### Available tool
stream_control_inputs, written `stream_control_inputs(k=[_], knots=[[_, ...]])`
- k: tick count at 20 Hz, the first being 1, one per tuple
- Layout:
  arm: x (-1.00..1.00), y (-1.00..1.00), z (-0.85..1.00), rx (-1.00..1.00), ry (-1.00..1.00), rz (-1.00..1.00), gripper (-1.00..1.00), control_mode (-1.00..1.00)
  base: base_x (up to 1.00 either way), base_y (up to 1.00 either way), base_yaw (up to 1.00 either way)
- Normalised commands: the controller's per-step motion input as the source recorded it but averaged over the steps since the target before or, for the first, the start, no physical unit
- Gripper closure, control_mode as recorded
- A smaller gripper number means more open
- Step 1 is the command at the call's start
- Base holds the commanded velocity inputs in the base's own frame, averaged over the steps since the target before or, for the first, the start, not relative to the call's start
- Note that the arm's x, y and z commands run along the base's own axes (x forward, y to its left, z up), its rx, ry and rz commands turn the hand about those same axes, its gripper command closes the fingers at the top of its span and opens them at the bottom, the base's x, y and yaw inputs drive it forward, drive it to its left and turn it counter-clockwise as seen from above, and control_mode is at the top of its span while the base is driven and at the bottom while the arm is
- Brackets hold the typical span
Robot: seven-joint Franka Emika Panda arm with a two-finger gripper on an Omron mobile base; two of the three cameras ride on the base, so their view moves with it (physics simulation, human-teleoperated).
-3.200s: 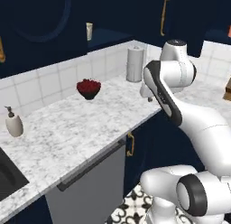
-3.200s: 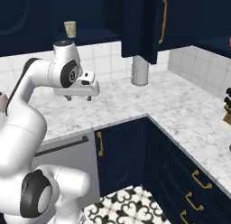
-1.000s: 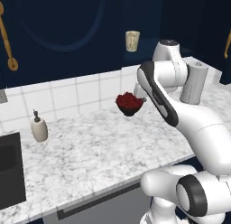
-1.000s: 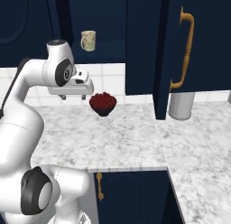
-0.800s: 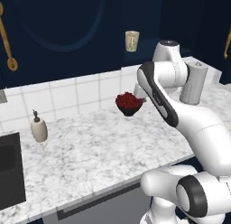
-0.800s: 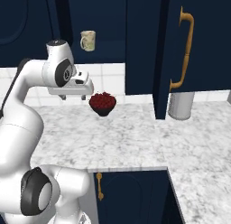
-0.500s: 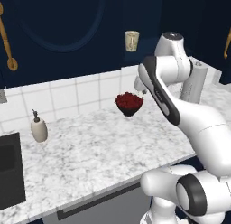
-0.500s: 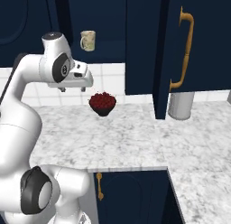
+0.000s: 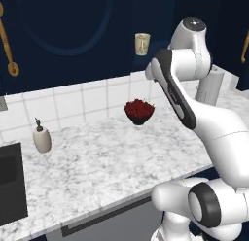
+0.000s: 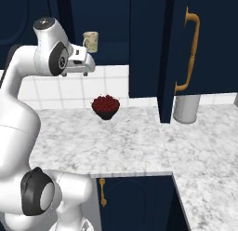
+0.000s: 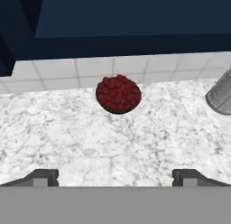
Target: Gather all objects into one cabinet and sort the glasses and bowls to opposite sides.
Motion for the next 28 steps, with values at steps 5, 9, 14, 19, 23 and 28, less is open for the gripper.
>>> stream_control_inputs(k=[5,9,14,19,23,28], knots=[[0.01,0.0,0.09,0.0,-0.11,-0.02,-1.0,-1.0,0.0,0.0,0.0],[0.08,0.0,0.06,0.01,-0.15,0.0,-1.0,-1.0,0.0,0.0,0.0],[0.25,0.0,0.17,0.05,-0.17,0.0,-1.0,-1.0,0.0,0.0,0.0],[0.16,0.0,0.19,0.05,-0.14,0.0,-1.0,-1.0,0.0,0.0,0.0],[0.12,0.0,0.15,0.04,-0.12,-0.01,-1.0,-1.0,0.0,0.0,0.0],[0.16,0.0,0.1,0.04,-0.1,-0.01,-1.0,-1.0,0.0,0.0,0.0]])
